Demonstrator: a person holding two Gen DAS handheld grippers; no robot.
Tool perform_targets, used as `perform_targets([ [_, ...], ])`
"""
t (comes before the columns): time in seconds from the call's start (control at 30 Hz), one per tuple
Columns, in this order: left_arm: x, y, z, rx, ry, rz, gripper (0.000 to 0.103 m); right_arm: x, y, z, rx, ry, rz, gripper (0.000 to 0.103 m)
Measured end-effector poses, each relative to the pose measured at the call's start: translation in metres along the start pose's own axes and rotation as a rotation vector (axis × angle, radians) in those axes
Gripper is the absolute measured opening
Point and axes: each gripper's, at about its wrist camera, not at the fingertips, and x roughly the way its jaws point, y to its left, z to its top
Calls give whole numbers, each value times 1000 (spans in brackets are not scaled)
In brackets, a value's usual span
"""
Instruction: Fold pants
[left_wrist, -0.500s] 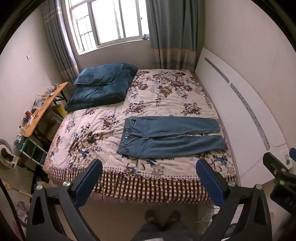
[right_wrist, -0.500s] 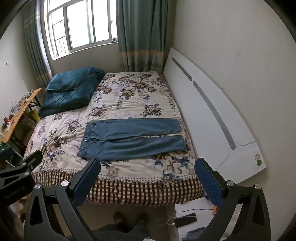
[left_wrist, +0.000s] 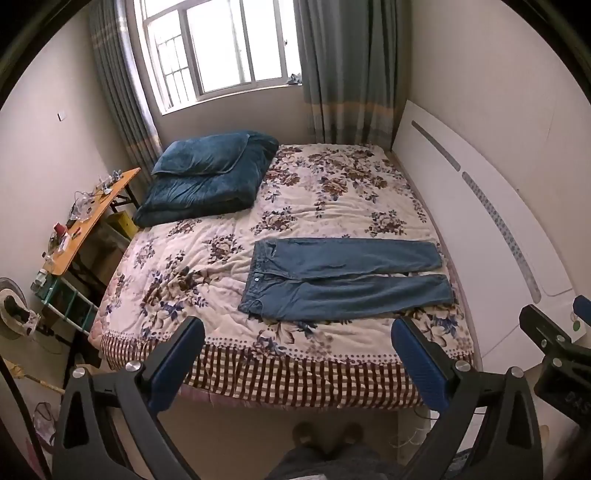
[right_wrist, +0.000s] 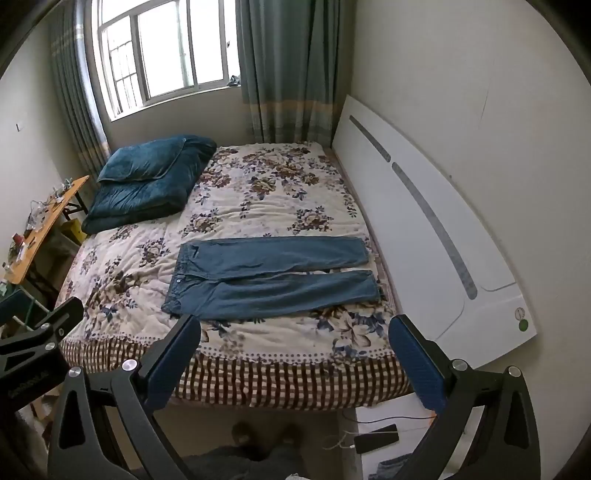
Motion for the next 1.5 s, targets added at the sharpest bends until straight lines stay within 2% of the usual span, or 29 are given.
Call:
perform_targets([
  [0.47,0,-1,5,-2,-5,-1,103,0,4,8,-6,14,-10,103],
  [0.6,1,0,4,-2,-6,-2,103,4,1,-1,-10,11,-3,103],
  [1.5,-4,-2,7,-20,-20,-24,103,-4,-2,-6,7,-8,-11,103],
])
